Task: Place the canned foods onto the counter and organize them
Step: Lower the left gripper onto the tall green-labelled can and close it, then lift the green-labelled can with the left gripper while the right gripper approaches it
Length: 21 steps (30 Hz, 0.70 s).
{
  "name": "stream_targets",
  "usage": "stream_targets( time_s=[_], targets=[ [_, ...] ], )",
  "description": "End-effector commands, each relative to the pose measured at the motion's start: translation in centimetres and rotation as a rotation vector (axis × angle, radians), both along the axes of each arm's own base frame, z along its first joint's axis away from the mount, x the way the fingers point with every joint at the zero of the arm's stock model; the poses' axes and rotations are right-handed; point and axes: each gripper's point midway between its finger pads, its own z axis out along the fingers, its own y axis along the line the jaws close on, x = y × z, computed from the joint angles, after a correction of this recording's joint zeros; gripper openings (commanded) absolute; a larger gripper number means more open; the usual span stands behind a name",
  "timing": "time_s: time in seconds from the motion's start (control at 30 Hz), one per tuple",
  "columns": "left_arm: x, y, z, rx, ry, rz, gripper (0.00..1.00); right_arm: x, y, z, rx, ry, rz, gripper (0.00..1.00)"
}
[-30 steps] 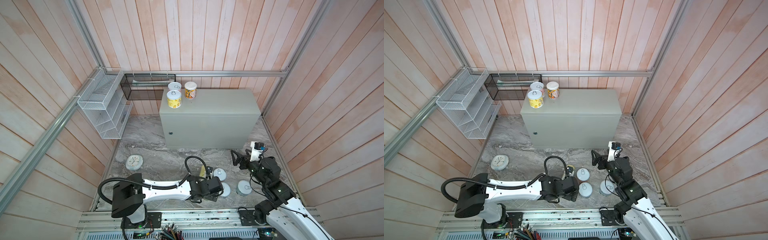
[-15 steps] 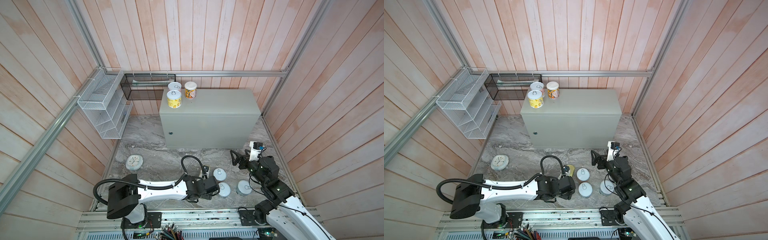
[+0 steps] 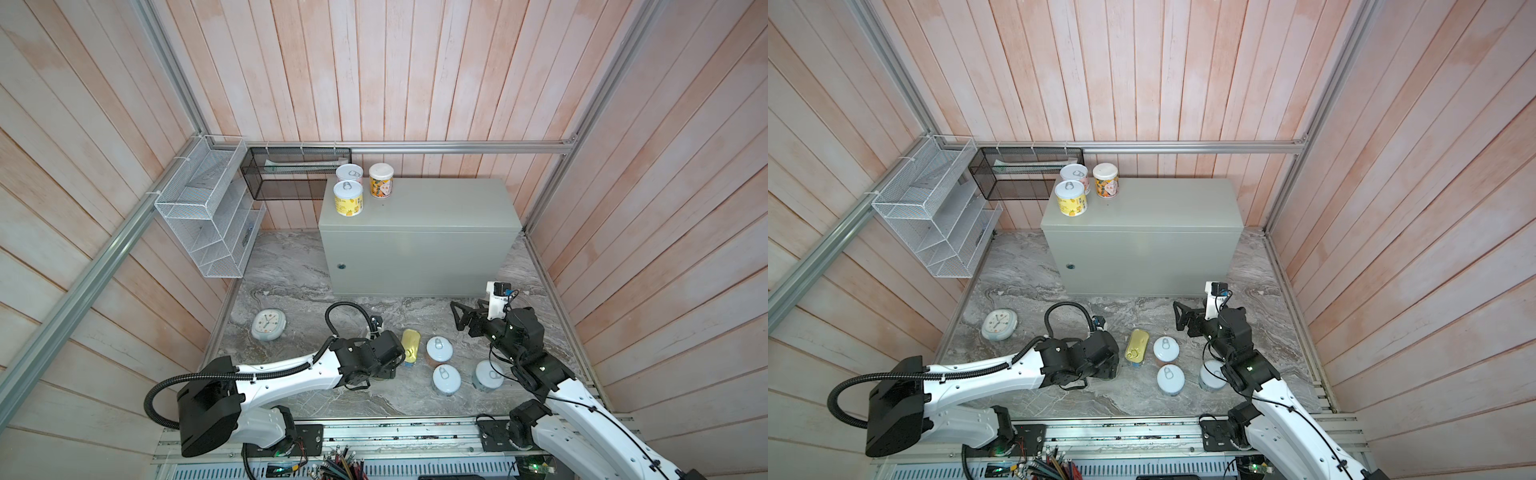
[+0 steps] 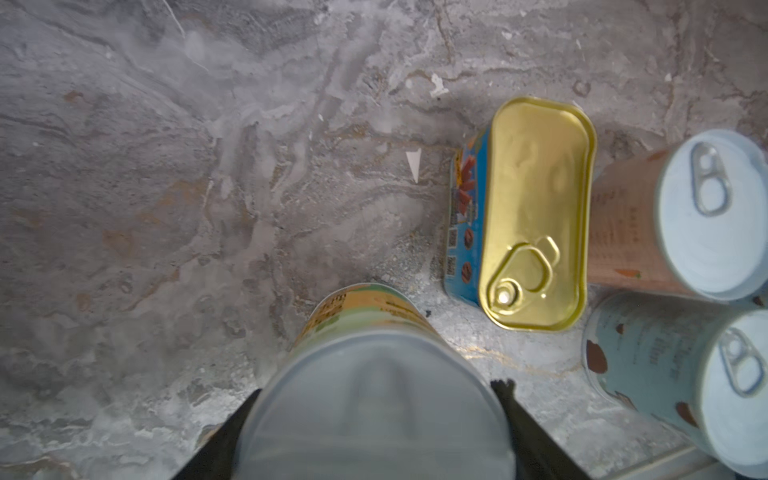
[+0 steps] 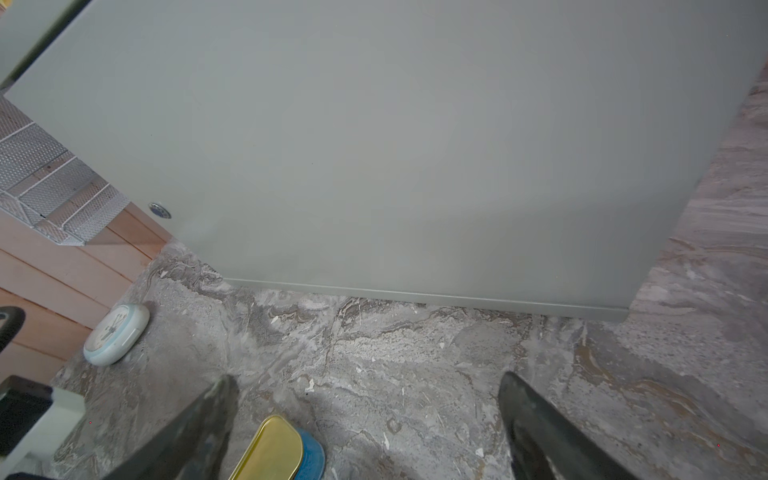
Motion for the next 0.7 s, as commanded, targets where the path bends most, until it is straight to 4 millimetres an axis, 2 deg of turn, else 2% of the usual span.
stream_targets(
  time_s=[0.0,0.23,0.37,0.57,0.67],
  targets=[
    [1.4,0.4,2.0,-0.041,-0.058,0.008,0.62,-0.1,1.6,0.4,0.038,-0.036,0.090,0.97],
    [2.6,1.2,3.7,-0.085,-0.077,-0.005,0.61,-1.1,3.2,0.4,0.040,-0.071,0.194,0.97],
    [4.4,2.5,3.9,-0.105,-0.070,0.002,0.61,-1.7,4.3,0.0,0.037,-0.095,0.248,0.97],
    [6.5,3.1,5.3,-0.120,-0.080,-0.029,0.60,-1.9,6.9,-0.9,-0.050,-0.130,0.307,0.97],
    [7.3,3.1,5.9,-0.136,-0.084,-0.051,0.59,-1.4,8.1,-1.5,-0.118,-0.146,0.326,0.97]
  ],
)
